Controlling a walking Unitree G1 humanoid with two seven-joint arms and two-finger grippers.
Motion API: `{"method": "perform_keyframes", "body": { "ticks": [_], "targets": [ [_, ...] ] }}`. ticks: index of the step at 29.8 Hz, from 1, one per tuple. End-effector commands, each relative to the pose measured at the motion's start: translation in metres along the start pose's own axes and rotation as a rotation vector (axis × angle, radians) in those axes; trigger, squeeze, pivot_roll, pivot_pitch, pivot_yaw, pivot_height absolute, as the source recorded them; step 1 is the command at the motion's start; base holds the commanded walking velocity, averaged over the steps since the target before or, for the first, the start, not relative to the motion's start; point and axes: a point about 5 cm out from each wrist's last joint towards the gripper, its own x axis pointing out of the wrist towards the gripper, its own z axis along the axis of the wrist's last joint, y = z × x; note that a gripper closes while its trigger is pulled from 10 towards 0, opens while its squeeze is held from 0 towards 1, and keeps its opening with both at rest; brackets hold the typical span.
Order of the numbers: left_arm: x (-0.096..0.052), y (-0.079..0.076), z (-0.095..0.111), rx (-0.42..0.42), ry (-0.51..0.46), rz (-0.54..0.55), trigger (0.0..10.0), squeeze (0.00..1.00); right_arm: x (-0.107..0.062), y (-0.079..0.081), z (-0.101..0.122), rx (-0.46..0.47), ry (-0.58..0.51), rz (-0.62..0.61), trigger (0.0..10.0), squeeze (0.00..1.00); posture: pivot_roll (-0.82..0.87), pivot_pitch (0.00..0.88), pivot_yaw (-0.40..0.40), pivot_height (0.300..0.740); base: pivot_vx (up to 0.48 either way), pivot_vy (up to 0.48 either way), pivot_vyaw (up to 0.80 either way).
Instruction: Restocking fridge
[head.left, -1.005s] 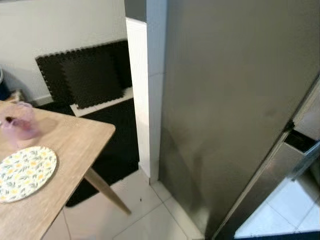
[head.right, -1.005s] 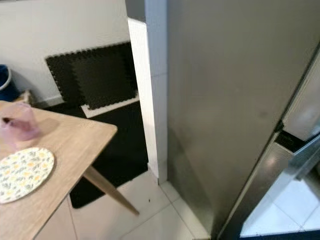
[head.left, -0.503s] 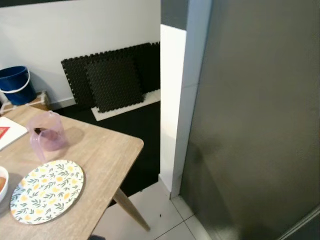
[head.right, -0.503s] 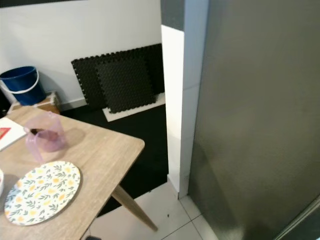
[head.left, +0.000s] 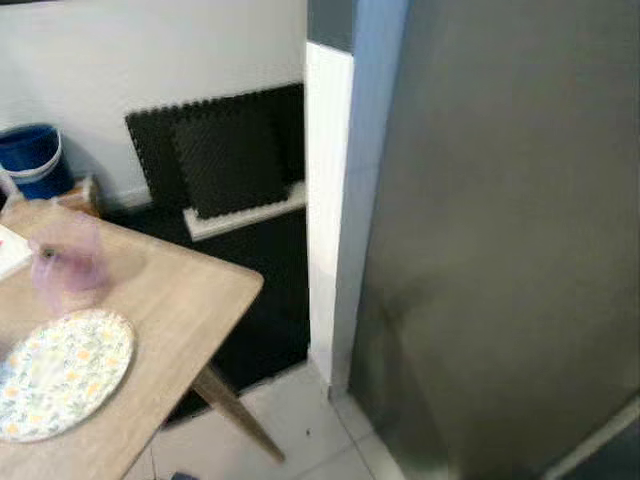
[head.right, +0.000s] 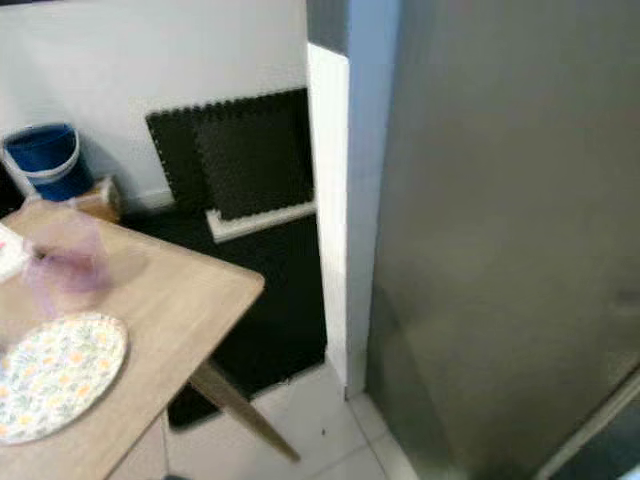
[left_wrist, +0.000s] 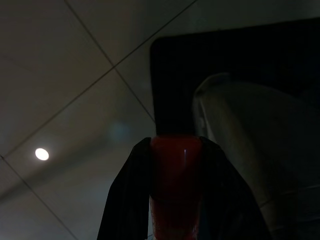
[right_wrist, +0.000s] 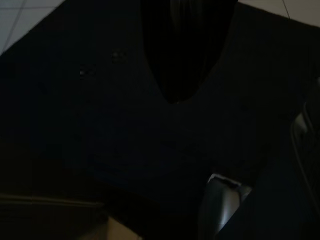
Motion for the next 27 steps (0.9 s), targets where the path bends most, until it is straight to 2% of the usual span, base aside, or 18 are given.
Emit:
{"method": "perform_keyframes", "body": {
  "ticks": [1,14,17,27],
  "targets": [
    [-0.0003,0.0017,-0.0013,0.009,0.009,0.007,10.0,0.0,0.0008,0.0019,0.0221,0.012,-0.086,-0.001,10.0,0.0,-0.1,0.0,0.055,0.74,0.0,0.0,0.0],
    [-0.0008,0.0037,-0.0019,0.023,0.014,0.011,10.0,0.0,0.0009,0.0022,0.0215,0.015,-0.081,0.002,10.0,0.0,-0.09,0.0,0.056,0.74,0.0,0.0,0.0],
    [-0.0009,0.0047,-0.0015,0.026,0.014,0.012,10.0,0.0,0.001,0.003,0.0214,0.007,-0.077,0.007,10.0,0.0,-0.09,0.0,0.057,0.74,0.0,0.0,-0.41],
    [-0.001,0.0062,-0.0004,0.038,0.013,0.014,10.0,0.0,0.0012,0.0047,0.0217,0.001,-0.072,0.014,10.0,0.0,-0.09,0.0,0.057,0.74,0.0,0.0,-0.8]
  ]
}}
